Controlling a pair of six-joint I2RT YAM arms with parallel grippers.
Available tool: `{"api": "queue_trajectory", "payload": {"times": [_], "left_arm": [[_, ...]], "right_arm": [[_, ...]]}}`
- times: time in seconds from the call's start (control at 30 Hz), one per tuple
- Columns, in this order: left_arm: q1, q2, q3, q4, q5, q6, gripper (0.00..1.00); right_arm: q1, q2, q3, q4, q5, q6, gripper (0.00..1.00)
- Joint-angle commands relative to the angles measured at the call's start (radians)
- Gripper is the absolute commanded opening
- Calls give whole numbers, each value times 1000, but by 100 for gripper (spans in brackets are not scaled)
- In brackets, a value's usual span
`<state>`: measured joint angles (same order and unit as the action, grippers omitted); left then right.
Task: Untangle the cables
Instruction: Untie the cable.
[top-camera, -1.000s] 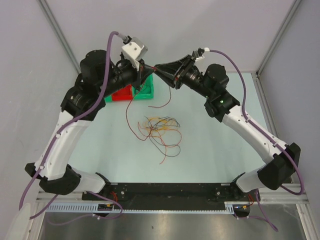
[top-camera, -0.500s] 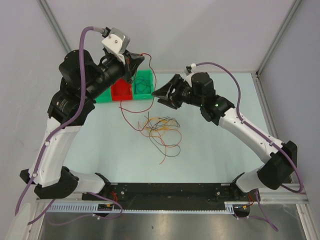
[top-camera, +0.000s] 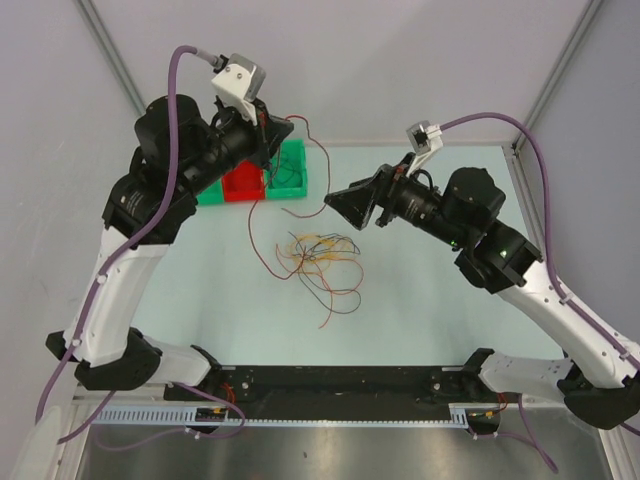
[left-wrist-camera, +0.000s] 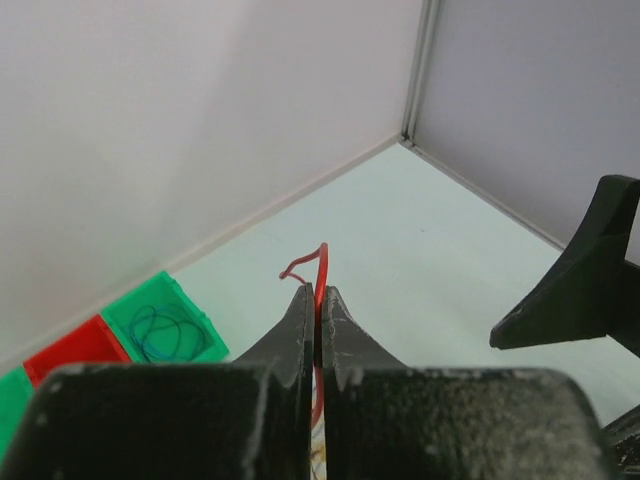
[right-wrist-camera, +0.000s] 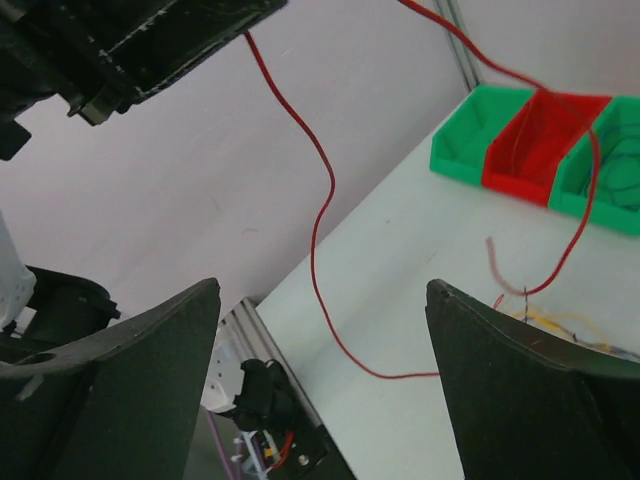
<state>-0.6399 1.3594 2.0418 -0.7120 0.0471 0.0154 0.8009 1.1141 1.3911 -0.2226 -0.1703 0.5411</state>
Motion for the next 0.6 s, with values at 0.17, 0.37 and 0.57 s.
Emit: {"api": "queue_trajectory", "payload": {"times": [0.17, 0.37, 0.57], "left_arm": [[2, 35, 118, -81, 30, -150, 0], [2, 41, 130, -99, 37, -207, 0], [2, 43, 129, -110, 77, -230, 0]], "right_arm": [[70, 33, -38, 208, 109, -366, 90], [80, 81, -40, 334, 138, -452, 96], [78, 116, -40, 428, 153, -523, 100]]}}
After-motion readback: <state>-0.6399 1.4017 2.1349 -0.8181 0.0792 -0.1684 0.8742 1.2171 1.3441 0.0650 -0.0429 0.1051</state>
